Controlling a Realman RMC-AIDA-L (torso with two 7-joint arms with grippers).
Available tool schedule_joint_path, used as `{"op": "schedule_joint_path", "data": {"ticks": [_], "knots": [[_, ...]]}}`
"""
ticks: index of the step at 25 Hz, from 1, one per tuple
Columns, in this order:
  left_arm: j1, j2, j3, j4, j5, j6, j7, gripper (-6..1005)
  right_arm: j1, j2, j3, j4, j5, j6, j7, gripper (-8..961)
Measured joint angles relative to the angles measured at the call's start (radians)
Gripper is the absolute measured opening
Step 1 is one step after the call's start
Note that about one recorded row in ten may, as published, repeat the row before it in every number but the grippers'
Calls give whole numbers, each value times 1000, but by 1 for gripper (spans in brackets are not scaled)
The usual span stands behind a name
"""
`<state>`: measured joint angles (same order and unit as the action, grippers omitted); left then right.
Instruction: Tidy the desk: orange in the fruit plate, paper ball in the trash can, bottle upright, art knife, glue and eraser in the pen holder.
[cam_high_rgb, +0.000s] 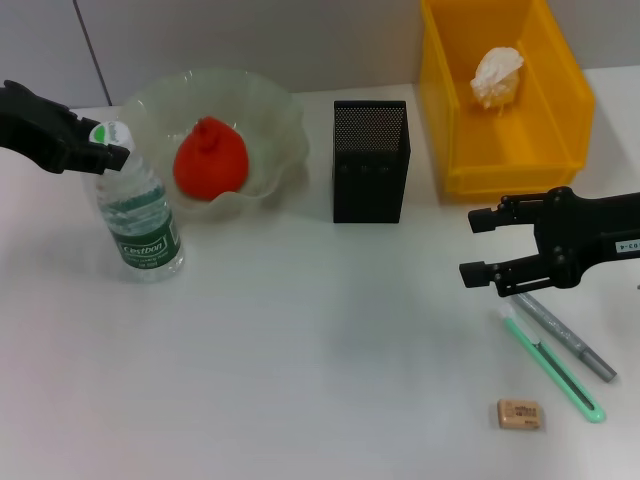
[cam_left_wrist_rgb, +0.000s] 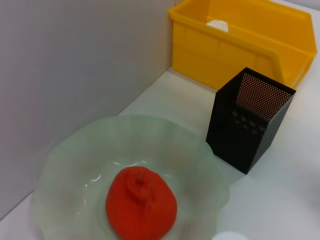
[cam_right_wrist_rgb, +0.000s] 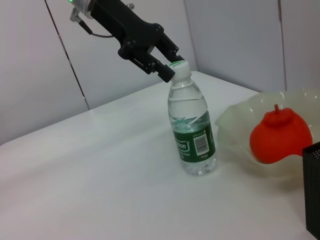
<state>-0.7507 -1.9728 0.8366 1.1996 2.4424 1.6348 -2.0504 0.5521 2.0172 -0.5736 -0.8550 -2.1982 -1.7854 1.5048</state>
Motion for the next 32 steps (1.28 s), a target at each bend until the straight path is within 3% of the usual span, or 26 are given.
{"op": "schedule_joint_path", "data": {"ticks": [3, 14, 22, 23, 25, 26, 30, 32], "knots": [[-1, -1, -1, 0, 0, -3, -1, 432, 0, 0, 0, 1, 0, 0, 0, 820], [0, -1, -1, 9, 0, -13, -5, 802, 0, 0, 0, 1, 0, 0, 1, 820], [3, -6, -27, 42, -36, -4, -7, 798, 0, 1, 0, 1, 1, -1, 1, 820], [3, -11, -87, 66, -143, 26, -10, 798, 0, 1, 0, 1, 5, -2, 1, 820], [6, -11, -118, 65, -219, 45, -14, 798, -1, 0, 0, 1, 10, -4, 1, 820], [6, -11, -118, 65, -219, 45, -14, 798, -1, 0, 0, 1, 10, -4, 1, 819], [27, -2, -145, -19, -479, 122, -15, 798, -4, -1, 0, 1, 24, -10, 2, 819], [30, -6, -144, -58, -521, 156, -4, 798, -5, -2, 0, 1, 26, -15, 2, 819]]}}
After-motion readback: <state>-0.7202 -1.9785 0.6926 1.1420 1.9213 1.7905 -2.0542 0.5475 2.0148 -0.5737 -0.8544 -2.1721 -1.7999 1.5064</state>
